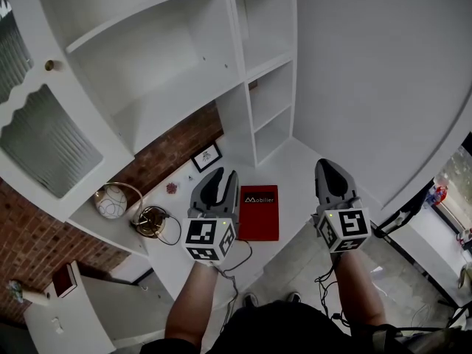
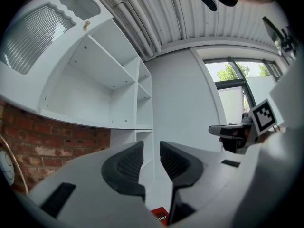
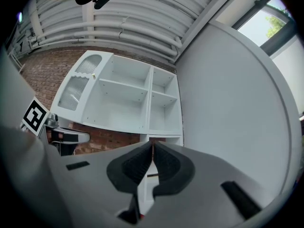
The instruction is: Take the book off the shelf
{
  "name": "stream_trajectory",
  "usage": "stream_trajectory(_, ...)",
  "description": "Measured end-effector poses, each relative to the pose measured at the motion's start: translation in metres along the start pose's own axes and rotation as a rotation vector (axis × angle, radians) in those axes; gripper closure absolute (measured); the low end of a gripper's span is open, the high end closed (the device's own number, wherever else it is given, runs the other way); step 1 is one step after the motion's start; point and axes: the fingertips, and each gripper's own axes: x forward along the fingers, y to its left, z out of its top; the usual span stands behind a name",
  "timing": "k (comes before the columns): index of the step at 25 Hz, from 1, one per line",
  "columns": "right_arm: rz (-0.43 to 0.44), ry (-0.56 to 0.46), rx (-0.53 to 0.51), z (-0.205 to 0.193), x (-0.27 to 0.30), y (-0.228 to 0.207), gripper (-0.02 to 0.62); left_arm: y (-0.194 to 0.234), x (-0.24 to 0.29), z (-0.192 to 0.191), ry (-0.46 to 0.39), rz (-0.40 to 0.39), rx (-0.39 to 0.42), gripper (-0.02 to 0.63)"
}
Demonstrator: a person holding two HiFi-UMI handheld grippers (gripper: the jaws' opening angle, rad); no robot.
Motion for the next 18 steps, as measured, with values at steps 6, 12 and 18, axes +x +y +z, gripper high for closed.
stream_trajectory(6,-0.005,0.002,0.001,-0.001,0.002,0.0,0.588,0.003,0.001,-0.004,0.004,-0.002,-0.005,0.502)
stream_trajectory(12,-0.008,0.007,0.002,-0.002,0.004,0.004,0.588,0.006,0.001,-0.007,0.011,-0.009,-0.008,0.502)
stream_trajectory(18,-0.008,0.012,0.005,-0.004,0.008,0.009,0.588,0.011,0.0,-0.011,0.021,-0.015,-0.008,0.502)
